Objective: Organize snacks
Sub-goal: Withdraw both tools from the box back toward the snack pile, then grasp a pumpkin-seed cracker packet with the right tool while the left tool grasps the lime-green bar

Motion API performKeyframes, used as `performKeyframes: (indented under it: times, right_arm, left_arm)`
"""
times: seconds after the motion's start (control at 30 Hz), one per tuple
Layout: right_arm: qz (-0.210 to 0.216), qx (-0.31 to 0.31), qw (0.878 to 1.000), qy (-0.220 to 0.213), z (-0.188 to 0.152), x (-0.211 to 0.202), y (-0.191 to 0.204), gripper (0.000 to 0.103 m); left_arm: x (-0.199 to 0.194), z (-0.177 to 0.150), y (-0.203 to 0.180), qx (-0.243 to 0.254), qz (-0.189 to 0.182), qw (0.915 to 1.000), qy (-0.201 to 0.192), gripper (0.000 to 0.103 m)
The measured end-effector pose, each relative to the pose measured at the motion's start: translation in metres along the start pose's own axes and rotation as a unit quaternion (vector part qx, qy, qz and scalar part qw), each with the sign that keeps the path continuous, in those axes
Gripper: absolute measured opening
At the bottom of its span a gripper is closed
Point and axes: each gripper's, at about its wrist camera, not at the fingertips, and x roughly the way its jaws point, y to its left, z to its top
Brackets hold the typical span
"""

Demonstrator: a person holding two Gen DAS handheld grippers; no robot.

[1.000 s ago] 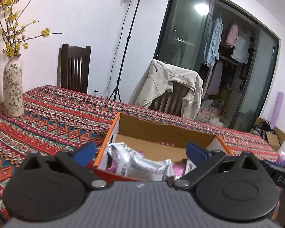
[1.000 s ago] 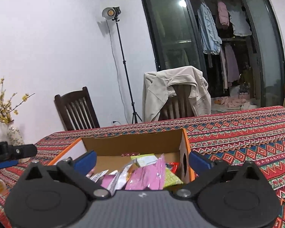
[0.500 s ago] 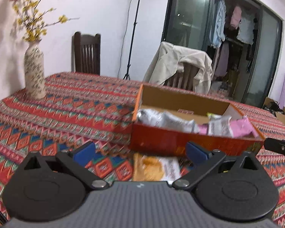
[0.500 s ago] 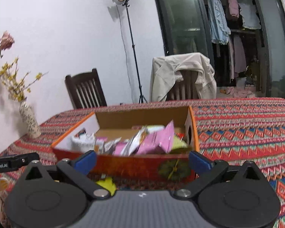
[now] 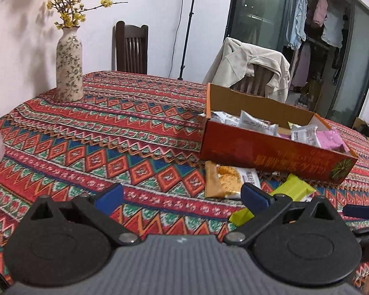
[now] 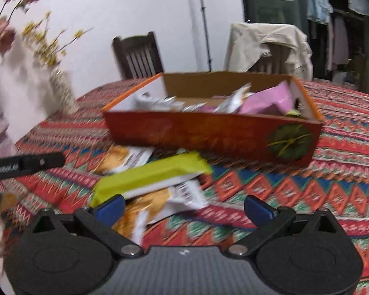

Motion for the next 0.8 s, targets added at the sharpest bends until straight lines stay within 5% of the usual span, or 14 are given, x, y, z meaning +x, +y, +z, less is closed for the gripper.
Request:
performKeyframes:
  times: [0.3,0.57,0.8]
  right_arm:
    - [-0.007,-0.054,0.999,0.008,-0.013,0.002,0.046,0.094]
    - [-0.024,-0.100,0.995,0.003,-0.026,-0.002,0.062,0.051]
    - [-0.008,-0.096,0.995,-0.009,-0.025,-0.014,0.054,0.047]
  left_arm:
    - [-0.014,-0.015,0.013,0.000,0.007,0.9999,0.014,0.103]
    - [-0.016,-0.020,0.015,-0.003,0.006,0.9997,0.022,0.103]
    - [-0.015,-0.015,0.009,0.000,0.002,0.9998,0.021,0.103]
